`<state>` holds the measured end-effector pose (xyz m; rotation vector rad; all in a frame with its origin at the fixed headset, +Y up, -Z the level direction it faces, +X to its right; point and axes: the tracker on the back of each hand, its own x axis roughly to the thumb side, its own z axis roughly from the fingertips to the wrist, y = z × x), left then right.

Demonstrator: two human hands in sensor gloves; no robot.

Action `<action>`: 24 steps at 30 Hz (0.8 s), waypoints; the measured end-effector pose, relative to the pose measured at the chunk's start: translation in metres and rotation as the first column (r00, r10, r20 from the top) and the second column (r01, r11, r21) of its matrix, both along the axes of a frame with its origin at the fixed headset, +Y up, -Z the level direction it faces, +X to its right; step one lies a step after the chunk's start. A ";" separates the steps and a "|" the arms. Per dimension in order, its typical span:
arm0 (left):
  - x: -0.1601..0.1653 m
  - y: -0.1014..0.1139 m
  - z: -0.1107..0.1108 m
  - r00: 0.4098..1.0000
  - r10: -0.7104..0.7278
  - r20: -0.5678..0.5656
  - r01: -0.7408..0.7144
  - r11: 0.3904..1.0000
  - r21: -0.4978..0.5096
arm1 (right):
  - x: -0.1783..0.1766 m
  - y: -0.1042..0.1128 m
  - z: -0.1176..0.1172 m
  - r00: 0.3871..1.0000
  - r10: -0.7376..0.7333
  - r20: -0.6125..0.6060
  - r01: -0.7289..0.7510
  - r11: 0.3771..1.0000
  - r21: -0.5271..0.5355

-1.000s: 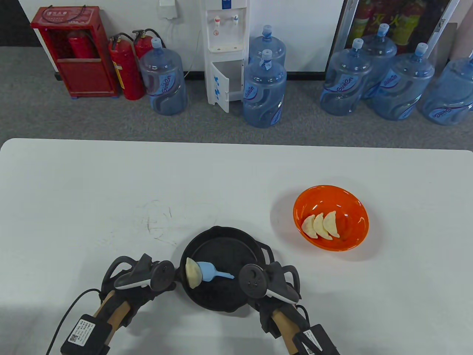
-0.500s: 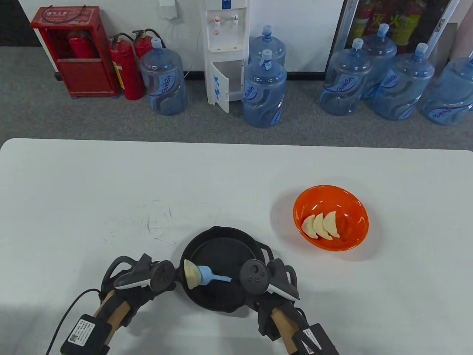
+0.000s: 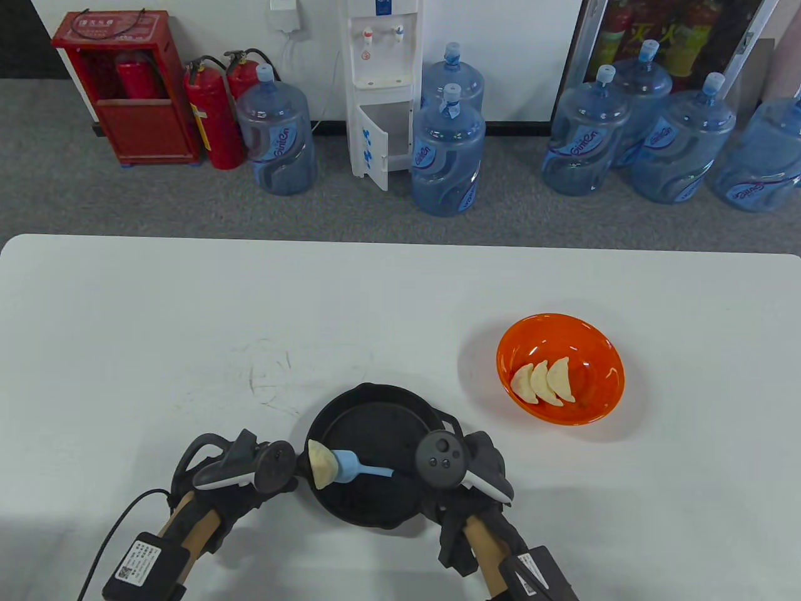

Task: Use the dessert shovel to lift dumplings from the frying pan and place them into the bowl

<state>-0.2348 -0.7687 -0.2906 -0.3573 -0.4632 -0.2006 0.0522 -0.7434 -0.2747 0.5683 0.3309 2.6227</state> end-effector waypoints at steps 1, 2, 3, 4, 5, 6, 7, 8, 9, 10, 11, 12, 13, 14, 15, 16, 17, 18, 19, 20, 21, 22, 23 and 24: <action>0.000 0.000 0.000 1.000 0.000 0.000 0.000 1.000 0.000 | 0.000 0.000 0.000 1.000 0.004 -0.002 -0.004 1.000 0.001; 0.000 0.000 0.000 1.000 0.000 0.000 0.000 1.000 0.000 | 0.000 0.000 0.000 1.000 0.004 -0.002 -0.004 1.000 -0.001; 0.000 0.000 0.000 1.000 0.000 -0.001 0.000 1.000 0.000 | 0.000 0.000 0.000 1.000 0.001 -0.002 -0.001 1.000 -0.005; 0.000 0.000 0.000 1.000 0.000 -0.001 0.000 1.000 0.000 | 0.002 0.000 -0.001 1.000 -0.008 0.002 0.008 1.000 -0.010; 0.000 0.000 0.000 1.000 0.000 -0.001 0.000 1.000 0.000 | 0.003 0.000 -0.001 1.000 -0.019 0.006 0.019 1.000 -0.015; 0.000 0.000 0.000 1.000 -0.001 0.000 0.001 1.000 0.000 | 0.003 0.001 -0.002 1.000 -0.026 0.010 0.026 1.000 -0.017; 0.000 0.000 0.000 1.000 -0.001 0.000 0.001 1.000 0.000 | 0.004 0.001 -0.002 0.999 -0.032 0.014 0.032 0.999 -0.018; 0.000 0.000 0.000 1.000 -0.001 0.000 0.001 1.000 0.000 | 0.005 0.001 -0.002 0.999 -0.032 0.016 0.032 0.999 -0.017; 0.000 0.000 0.000 1.000 -0.001 0.000 0.001 1.000 -0.001 | 0.005 0.001 -0.002 0.999 -0.028 0.016 0.028 1.000 -0.010; 0.000 0.000 0.000 1.000 -0.001 0.000 0.001 1.000 -0.001 | 0.004 0.001 -0.001 1.000 -0.016 0.013 0.015 1.000 0.003; 0.000 0.000 0.000 1.000 -0.001 0.000 0.001 1.000 -0.001 | 0.003 0.001 -0.001 1.000 -0.011 0.011 0.011 1.000 0.009; 0.000 0.000 0.000 1.000 -0.001 0.000 0.001 1.000 -0.001 | 0.001 0.002 0.001 1.000 0.006 0.009 -0.006 1.000 0.029; 0.000 0.000 0.000 1.000 -0.001 0.000 0.001 1.000 -0.001 | -0.001 0.002 0.003 1.000 0.029 0.005 -0.030 0.998 0.053; 0.000 0.000 0.000 1.000 -0.001 0.000 0.001 1.000 -0.001 | -0.003 0.002 0.004 0.999 0.055 0.001 -0.054 0.996 0.074; 0.000 0.000 0.000 1.000 -0.001 0.001 0.001 1.000 -0.001 | -0.005 0.002 0.005 0.998 0.070 0.000 -0.070 0.994 0.088; 0.000 0.000 0.000 1.000 -0.002 0.001 0.002 1.000 0.000 | -0.006 0.002 0.007 0.996 0.084 0.004 -0.084 0.991 0.106; 0.000 0.000 0.001 1.000 -0.002 0.001 0.002 1.000 0.000 | -0.006 0.003 0.007 0.996 0.088 -0.001 -0.087 0.989 0.119; 0.000 0.000 0.000 1.000 -0.002 0.001 0.002 1.000 0.000 | -0.007 0.003 0.007 0.996 0.088 0.000 -0.087 0.989 0.121; 0.000 0.000 0.000 1.000 -0.001 0.000 0.001 1.000 -0.001 | -0.007 0.003 0.008 0.996 0.089 -0.002 -0.088 0.989 0.122; 0.000 0.000 0.000 1.000 -0.001 0.001 0.001 1.000 0.000 | -0.007 0.003 0.008 0.996 0.090 -0.004 -0.089 0.989 0.122; 0.000 0.000 0.000 1.000 -0.001 0.001 0.001 1.000 0.000 | -0.007 0.004 0.008 0.996 0.094 -0.007 -0.093 0.989 0.118; 0.000 0.000 0.000 1.000 0.000 0.001 0.000 1.000 -0.001 | -0.007 0.004 0.008 0.995 0.098 -0.007 -0.097 0.989 0.114; 0.000 0.000 0.000 1.000 -0.001 0.001 0.001 1.000 -0.001 | -0.007 0.004 0.008 0.995 0.099 -0.006 -0.098 0.989 0.114; 0.000 0.000 0.000 1.000 -0.001 0.001 0.001 1.000 -0.001 | -0.007 0.004 0.008 0.995 0.101 -0.008 -0.100 0.989 0.110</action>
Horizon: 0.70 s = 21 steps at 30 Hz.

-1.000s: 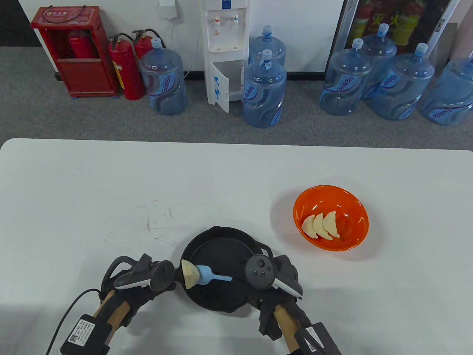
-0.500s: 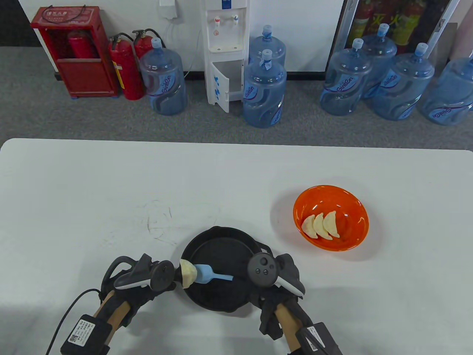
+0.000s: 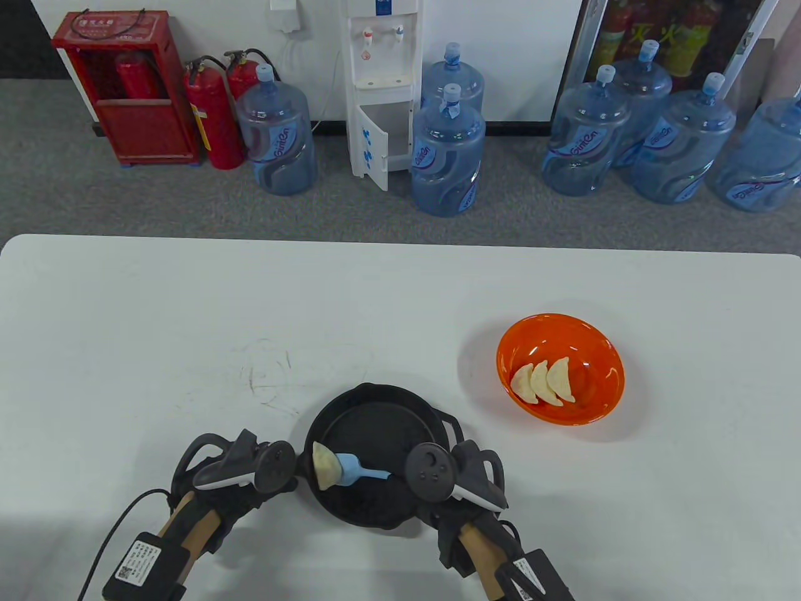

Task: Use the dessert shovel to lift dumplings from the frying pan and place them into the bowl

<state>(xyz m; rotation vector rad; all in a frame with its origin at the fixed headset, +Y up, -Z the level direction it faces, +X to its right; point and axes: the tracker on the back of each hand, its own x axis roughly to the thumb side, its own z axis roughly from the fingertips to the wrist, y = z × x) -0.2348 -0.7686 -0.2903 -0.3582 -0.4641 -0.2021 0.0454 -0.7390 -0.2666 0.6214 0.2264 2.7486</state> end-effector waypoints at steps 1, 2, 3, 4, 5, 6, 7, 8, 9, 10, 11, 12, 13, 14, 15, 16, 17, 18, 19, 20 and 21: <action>0.000 0.000 0.000 1.000 0.000 0.000 0.000 1.000 0.000 | 0.000 0.000 0.000 1.000 -0.002 0.002 0.002 1.000 -0.002; 0.000 0.000 0.000 1.000 0.000 0.000 0.000 1.000 -0.001 | 0.002 0.000 -0.001 1.000 -0.013 0.004 0.013 1.000 -0.009; 0.000 0.000 0.000 1.000 0.001 -0.001 -0.001 1.000 -0.001 | 0.002 0.000 -0.002 1.000 -0.022 0.004 0.022 1.000 -0.016; 0.000 0.000 0.000 1.000 0.001 -0.001 -0.001 1.000 -0.001 | 0.004 0.000 -0.003 0.999 -0.035 0.007 0.035 0.999 -0.039; 0.000 0.000 0.000 1.000 0.000 0.000 0.000 1.000 0.000 | 0.006 -0.001 -0.004 0.999 -0.049 0.008 0.049 0.997 -0.065; 0.000 0.000 0.000 1.000 0.000 0.000 0.000 1.000 0.000 | 0.007 -0.001 -0.005 0.998 -0.059 0.009 0.060 0.995 -0.078; 0.000 0.000 0.000 1.000 0.000 0.000 0.000 1.000 0.000 | 0.009 -0.001 -0.006 0.997 -0.076 0.013 0.077 0.993 -0.093; 0.000 0.000 0.000 1.000 0.000 0.000 0.000 1.000 -0.001 | 0.011 -0.001 -0.008 0.995 -0.096 0.017 0.098 0.989 -0.107; 0.000 0.000 0.000 1.000 0.000 0.000 0.000 1.000 -0.001 | 0.013 -0.001 -0.009 0.993 -0.112 0.022 0.114 0.987 -0.115; 0.000 0.000 0.000 1.000 0.000 0.000 0.000 1.000 -0.001 | 0.015 -0.002 -0.010 0.990 -0.141 0.029 0.144 0.981 -0.130; 0.000 0.000 0.000 1.000 0.001 0.000 -0.001 1.000 -0.001 | 0.017 -0.002 -0.011 0.987 -0.158 0.036 0.161 0.977 -0.139; 0.000 0.000 0.000 1.000 0.001 0.000 -0.001 1.000 -0.001 | 0.020 -0.002 -0.012 0.982 -0.182 0.044 0.186 0.971 -0.148; 0.000 0.000 0.000 1.000 0.001 0.000 -0.001 1.000 -0.001 | 0.022 -0.002 -0.012 0.980 -0.193 0.048 0.198 0.968 -0.153; 0.000 0.000 0.000 1.000 0.002 0.000 -0.002 1.000 -0.001 | 0.023 -0.002 -0.013 0.978 -0.201 0.056 0.207 0.965 -0.158; 0.000 0.000 0.000 1.000 0.002 -0.001 -0.002 1.000 -0.002 | 0.024 -0.002 -0.013 0.979 -0.193 0.059 0.200 0.969 -0.148; 0.000 0.000 0.000 1.000 0.002 -0.001 -0.002 1.000 -0.002 | 0.025 -0.002 -0.013 0.982 -0.178 0.060 0.185 0.972 -0.142; 0.000 0.000 0.000 1.000 0.002 -0.001 -0.002 1.000 -0.001 | 0.025 -0.002 -0.013 0.984 -0.170 0.057 0.176 0.975 -0.133; 0.000 0.000 0.000 1.000 0.003 -0.001 -0.003 1.000 -0.001 | 0.025 -0.002 -0.013 0.984 -0.170 0.057 0.176 0.975 -0.132; 0.000 0.000 0.000 1.000 0.003 -0.001 -0.003 1.000 -0.002 | 0.023 -0.002 -0.012 0.988 -0.143 0.051 0.149 0.981 -0.128; 0.000 0.000 0.000 1.000 0.002 -0.002 -0.002 1.000 -0.001 | 0.022 -0.002 -0.011 0.993 -0.113 0.046 0.117 0.988 -0.102; 0.000 0.000 0.000 1.000 0.002 -0.002 -0.002 1.000 -0.001 | 0.020 -0.001 -0.010 0.994 -0.100 0.042 0.104 0.990 -0.091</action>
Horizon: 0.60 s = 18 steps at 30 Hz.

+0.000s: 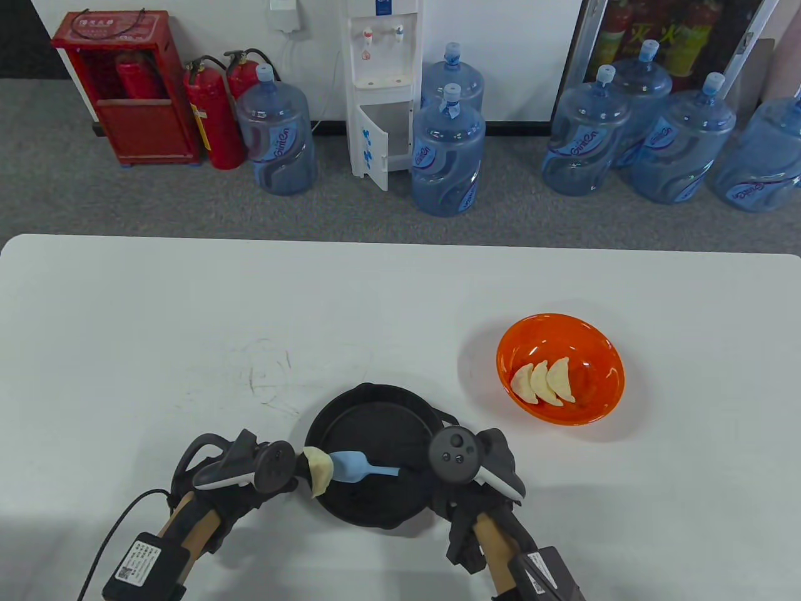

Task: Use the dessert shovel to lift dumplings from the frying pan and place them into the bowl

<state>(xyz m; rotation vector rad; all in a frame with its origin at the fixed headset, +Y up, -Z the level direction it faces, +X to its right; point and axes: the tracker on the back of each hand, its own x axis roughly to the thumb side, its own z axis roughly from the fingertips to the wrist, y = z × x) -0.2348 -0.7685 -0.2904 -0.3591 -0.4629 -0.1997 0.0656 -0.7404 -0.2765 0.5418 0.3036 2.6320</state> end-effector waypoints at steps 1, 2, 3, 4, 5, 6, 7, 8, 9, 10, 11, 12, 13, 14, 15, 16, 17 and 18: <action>0.000 0.000 0.000 1.000 0.000 0.000 0.000 1.000 0.000 | -0.002 0.000 0.002 1.000 0.027 -0.004 -0.027 1.000 0.014; 0.000 0.000 0.000 1.000 0.001 0.000 -0.001 1.000 0.000 | -0.004 0.000 0.003 0.999 0.042 -0.007 -0.041 0.999 0.032; 0.000 0.000 0.000 1.000 0.001 -0.001 -0.001 1.000 -0.001 | -0.006 0.000 0.006 0.998 0.062 -0.006 -0.062 0.996 0.061; 0.000 0.000 0.000 1.000 0.001 0.000 -0.001 1.000 -0.001 | -0.008 0.001 0.007 0.998 0.070 -0.008 -0.069 0.994 0.083; 0.000 0.000 0.000 1.000 0.000 0.000 0.000 1.000 0.000 | -0.011 0.002 0.009 0.997 0.079 -0.012 -0.077 0.991 0.107; 0.000 0.000 0.000 1.000 0.001 0.000 -0.001 1.000 -0.001 | -0.015 0.003 0.012 0.996 0.092 -0.018 -0.089 0.988 0.127; 0.000 0.000 0.000 1.000 0.001 0.000 -0.001 1.000 -0.001 | -0.017 0.003 0.013 0.995 0.103 -0.020 -0.099 0.985 0.141; 0.000 0.000 0.000 1.000 0.001 0.001 -0.001 1.000 -0.001 | -0.020 0.003 0.016 0.991 0.134 -0.015 -0.129 0.974 0.185; 0.000 0.000 0.000 1.000 0.001 0.001 -0.001 1.000 -0.001 | -0.022 0.004 0.018 0.988 0.151 -0.013 -0.145 0.967 0.211; 0.000 0.000 0.000 1.000 0.000 0.001 0.000 1.000 -0.001 | -0.025 0.003 0.020 0.985 0.173 -0.012 -0.165 0.957 0.238; 0.000 0.000 0.000 1.000 0.000 0.001 0.000 1.000 -0.001 | -0.028 0.003 0.022 0.979 0.201 -0.014 -0.191 0.947 0.259; 0.000 0.000 0.000 1.000 0.000 0.001 0.000 1.000 -0.001 | -0.030 0.003 0.024 0.975 0.222 -0.017 -0.210 0.939 0.271; 0.000 0.000 0.000 1.000 0.000 0.001 0.000 1.000 -0.002 | -0.033 0.003 0.027 0.967 0.256 -0.018 -0.240 0.926 0.293; 0.000 0.000 0.000 1.000 0.001 0.001 -0.001 1.000 -0.002 | -0.035 0.003 0.029 0.961 0.275 -0.020 -0.256 0.916 0.308; 0.000 0.000 0.000 1.000 0.001 0.001 -0.001 1.000 -0.002 | -0.039 0.003 0.031 0.955 0.297 -0.019 -0.275 0.904 0.329; 0.000 0.000 0.000 1.000 0.000 0.001 0.000 1.000 -0.003 | -0.041 0.003 0.032 0.946 0.325 -0.011 -0.302 0.889 0.344; 0.000 0.000 0.000 1.000 0.000 0.001 0.000 1.000 -0.002 | -0.043 0.003 0.033 0.940 0.342 -0.009 -0.317 0.881 0.352; 0.000 0.000 0.000 1.000 0.000 0.001 0.000 1.000 -0.003 | -0.046 0.002 0.034 0.932 0.363 0.007 -0.341 0.868 0.362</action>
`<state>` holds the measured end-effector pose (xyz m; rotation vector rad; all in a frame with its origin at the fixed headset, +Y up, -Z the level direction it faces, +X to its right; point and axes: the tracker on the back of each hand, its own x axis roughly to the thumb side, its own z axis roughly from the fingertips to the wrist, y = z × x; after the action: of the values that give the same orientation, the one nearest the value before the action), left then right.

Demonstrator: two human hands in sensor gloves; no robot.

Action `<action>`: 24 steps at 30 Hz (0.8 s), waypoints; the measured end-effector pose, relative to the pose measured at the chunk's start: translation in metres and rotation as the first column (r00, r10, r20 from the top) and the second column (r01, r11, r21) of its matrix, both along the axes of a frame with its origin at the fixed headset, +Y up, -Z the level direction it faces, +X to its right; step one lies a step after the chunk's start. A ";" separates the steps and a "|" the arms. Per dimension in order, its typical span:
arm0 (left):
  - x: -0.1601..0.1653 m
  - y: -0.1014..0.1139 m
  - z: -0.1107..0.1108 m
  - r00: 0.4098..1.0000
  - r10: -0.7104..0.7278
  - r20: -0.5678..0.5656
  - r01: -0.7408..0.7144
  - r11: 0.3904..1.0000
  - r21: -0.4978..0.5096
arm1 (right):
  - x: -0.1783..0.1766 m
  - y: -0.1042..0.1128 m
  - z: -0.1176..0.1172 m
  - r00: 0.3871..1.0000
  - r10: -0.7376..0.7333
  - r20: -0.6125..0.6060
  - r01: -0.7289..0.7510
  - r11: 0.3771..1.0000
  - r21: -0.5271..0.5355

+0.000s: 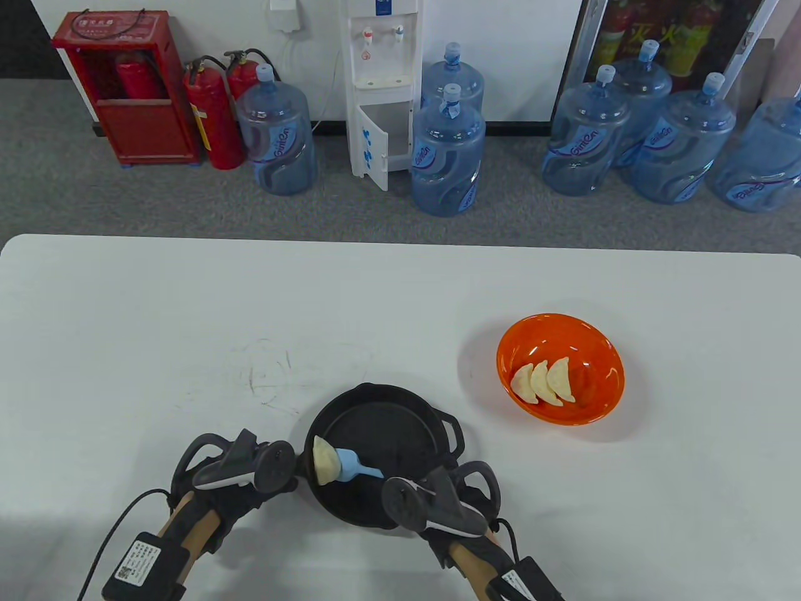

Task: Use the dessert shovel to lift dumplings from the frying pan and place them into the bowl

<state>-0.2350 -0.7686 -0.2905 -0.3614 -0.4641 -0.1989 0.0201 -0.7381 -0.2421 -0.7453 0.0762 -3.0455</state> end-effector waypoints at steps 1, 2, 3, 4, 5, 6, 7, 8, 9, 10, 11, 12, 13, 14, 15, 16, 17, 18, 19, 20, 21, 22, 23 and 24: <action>0.000 0.000 0.000 1.000 0.000 0.000 0.000 1.000 0.000 | -0.002 -0.001 0.001 1.000 0.016 0.003 -0.016 1.000 0.005; 0.000 0.000 0.000 1.000 0.000 0.000 0.000 1.000 0.000 | -0.003 -0.001 0.001 0.999 0.038 -0.001 -0.038 0.999 0.002; 0.000 0.000 0.000 1.000 0.000 0.000 0.000 1.000 0.000 | -0.003 -0.001 0.001 0.999 0.036 0.000 -0.036 0.999 -0.003; 0.000 0.000 0.000 1.000 0.000 0.000 0.000 1.000 0.000 | -0.002 -0.002 -0.001 1.000 0.011 -0.003 -0.011 1.000 -0.017; 0.000 0.000 0.000 1.000 0.000 0.000 0.000 1.000 0.000 | -0.001 -0.002 -0.003 1.000 -0.024 0.008 0.024 0.999 -0.047; 0.000 0.000 0.000 1.000 0.000 0.000 0.000 1.000 0.000 | 0.003 -0.002 -0.006 0.998 -0.056 0.021 0.058 0.995 -0.087; 0.000 0.000 0.000 1.000 0.000 0.000 0.000 1.000 0.000 | 0.004 -0.003 -0.008 0.997 -0.067 0.026 0.069 0.992 -0.101; 0.000 0.000 0.000 1.000 0.000 0.000 0.000 1.000 0.000 | 0.008 -0.004 -0.011 0.995 -0.097 0.038 0.101 0.986 -0.130; 0.000 0.000 0.000 1.000 -0.001 0.000 0.001 1.000 0.001 | 0.012 -0.005 -0.013 0.992 -0.117 0.041 0.122 0.982 -0.148; 0.000 0.000 0.000 1.000 -0.001 0.001 0.001 1.000 0.001 | 0.015 -0.006 -0.015 0.990 -0.134 0.046 0.140 0.976 -0.164; 0.000 0.000 0.000 1.000 -0.001 0.001 0.001 1.000 0.000 | 0.017 -0.006 -0.016 0.987 -0.149 0.053 0.156 0.972 -0.175; 0.000 0.000 0.000 1.000 0.000 0.001 0.000 1.000 0.000 | 0.020 -0.005 -0.017 0.985 -0.166 0.055 0.174 0.968 -0.179; 0.000 0.000 0.000 1.000 0.001 0.000 -0.001 1.000 -0.001 | 0.021 -0.005 -0.018 0.984 -0.170 0.057 0.178 0.967 -0.180; 0.000 0.000 0.000 1.000 0.002 0.000 -0.002 1.000 -0.001 | 0.023 -0.004 -0.018 0.981 -0.185 0.062 0.193 0.964 -0.181; 0.000 0.000 0.000 1.000 0.001 0.001 -0.001 1.000 -0.001 | 0.024 -0.004 -0.019 0.979 -0.192 0.066 0.201 0.963 -0.182; 0.000 0.000 0.000 1.000 0.002 0.000 -0.002 1.000 -0.001 | 0.025 -0.004 -0.019 0.980 -0.185 0.068 0.195 0.964 -0.178; 0.000 0.000 0.000 1.000 0.001 0.000 -0.001 1.000 -0.001 | 0.025 -0.004 -0.018 0.982 -0.176 0.067 0.185 0.969 -0.162; 0.000 0.000 0.000 1.000 0.001 0.000 -0.001 1.000 0.000 | 0.024 -0.004 -0.018 0.985 -0.164 0.062 0.171 0.974 -0.150; 0.000 0.000 0.000 1.000 0.001 0.000 -0.001 1.000 0.000 | 0.024 -0.004 -0.017 0.987 -0.149 0.059 0.156 0.977 -0.142; 0.000 0.000 0.000 1.000 0.002 0.000 -0.002 1.000 0.000 | 0.023 -0.004 -0.016 0.987 -0.148 0.058 0.154 0.979 -0.132; 0.000 0.000 0.000 1.000 0.002 0.000 -0.002 1.000 -0.001 | 0.022 -0.003 -0.016 0.987 -0.148 0.057 0.154 0.981 -0.121; 0.000 0.000 0.000 1.000 0.002 0.000 -0.002 1.000 -0.001 | 0.022 -0.002 -0.015 0.987 -0.148 0.059 0.154 0.981 -0.114; 0.000 0.000 0.000 1.000 0.002 0.000 -0.002 1.000 0.000 | 0.021 -0.001 -0.014 0.986 -0.151 0.063 0.157 0.983 -0.095; 0.000 0.000 0.000 1.000 0.002 0.000 -0.002 1.000 0.000 | 0.020 -0.001 -0.013 0.987 -0.146 0.065 0.150 0.986 -0.069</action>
<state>-0.2352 -0.7688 -0.2904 -0.3613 -0.4646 -0.1965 0.0405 -0.7388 -0.2554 -0.6818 0.0191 -3.2256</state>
